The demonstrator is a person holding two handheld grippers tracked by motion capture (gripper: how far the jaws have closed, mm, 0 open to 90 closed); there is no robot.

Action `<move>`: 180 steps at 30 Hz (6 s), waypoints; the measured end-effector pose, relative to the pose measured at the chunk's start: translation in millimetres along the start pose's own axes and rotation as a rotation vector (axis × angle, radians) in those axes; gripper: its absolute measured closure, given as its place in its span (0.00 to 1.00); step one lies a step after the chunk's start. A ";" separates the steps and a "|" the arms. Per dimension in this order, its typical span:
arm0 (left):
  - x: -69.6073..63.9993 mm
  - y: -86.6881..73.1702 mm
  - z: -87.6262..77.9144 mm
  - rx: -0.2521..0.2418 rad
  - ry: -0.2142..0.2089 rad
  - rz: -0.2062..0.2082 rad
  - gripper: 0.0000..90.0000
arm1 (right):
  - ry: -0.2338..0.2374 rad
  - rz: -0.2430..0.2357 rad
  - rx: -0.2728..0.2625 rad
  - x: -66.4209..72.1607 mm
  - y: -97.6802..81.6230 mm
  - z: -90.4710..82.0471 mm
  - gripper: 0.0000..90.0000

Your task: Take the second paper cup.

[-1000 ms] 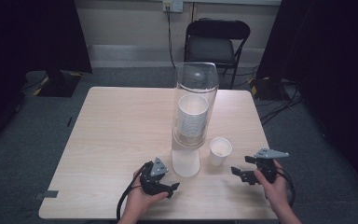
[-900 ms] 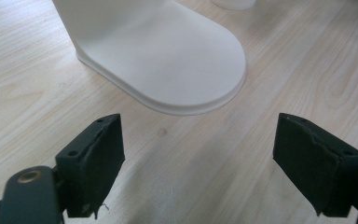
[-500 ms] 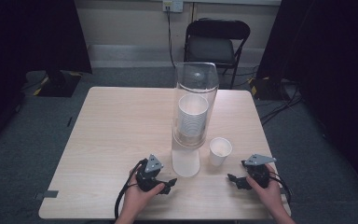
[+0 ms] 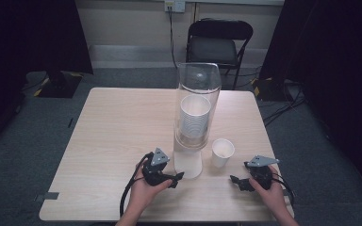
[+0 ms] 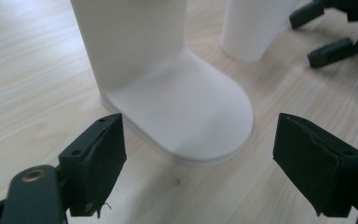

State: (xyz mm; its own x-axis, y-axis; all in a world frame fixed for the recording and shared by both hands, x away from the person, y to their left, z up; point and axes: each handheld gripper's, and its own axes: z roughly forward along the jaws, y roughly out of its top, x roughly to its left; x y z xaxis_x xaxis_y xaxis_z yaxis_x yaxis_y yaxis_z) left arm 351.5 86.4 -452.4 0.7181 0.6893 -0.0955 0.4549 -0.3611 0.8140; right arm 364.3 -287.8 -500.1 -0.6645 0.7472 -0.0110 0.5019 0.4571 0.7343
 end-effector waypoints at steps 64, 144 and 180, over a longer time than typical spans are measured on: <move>-5.3 44.9 30.1 -0.230 0.008 0.080 0.41 | 0.001 0.002 0.000 0.1 -0.1 0.0 0.15; -2.8 -49.6 8.6 0.064 0.008 0.133 0.40 | 0.005 -0.004 0.000 0.1 -0.6 -0.5 0.14; 35.5 -63.7 -33.0 0.101 0.043 -0.010 0.20 | 0.007 -0.006 0.001 -0.1 -0.7 -0.6 0.14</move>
State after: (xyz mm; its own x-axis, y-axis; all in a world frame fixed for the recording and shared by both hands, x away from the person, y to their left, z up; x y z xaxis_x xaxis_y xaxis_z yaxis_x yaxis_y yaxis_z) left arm 330.7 154.6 -488.7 0.6908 0.7189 -0.0771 0.5147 -0.4141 0.7507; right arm 363.7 -288.5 -500.2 -0.6718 0.7407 -0.0107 0.4982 0.4625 0.7334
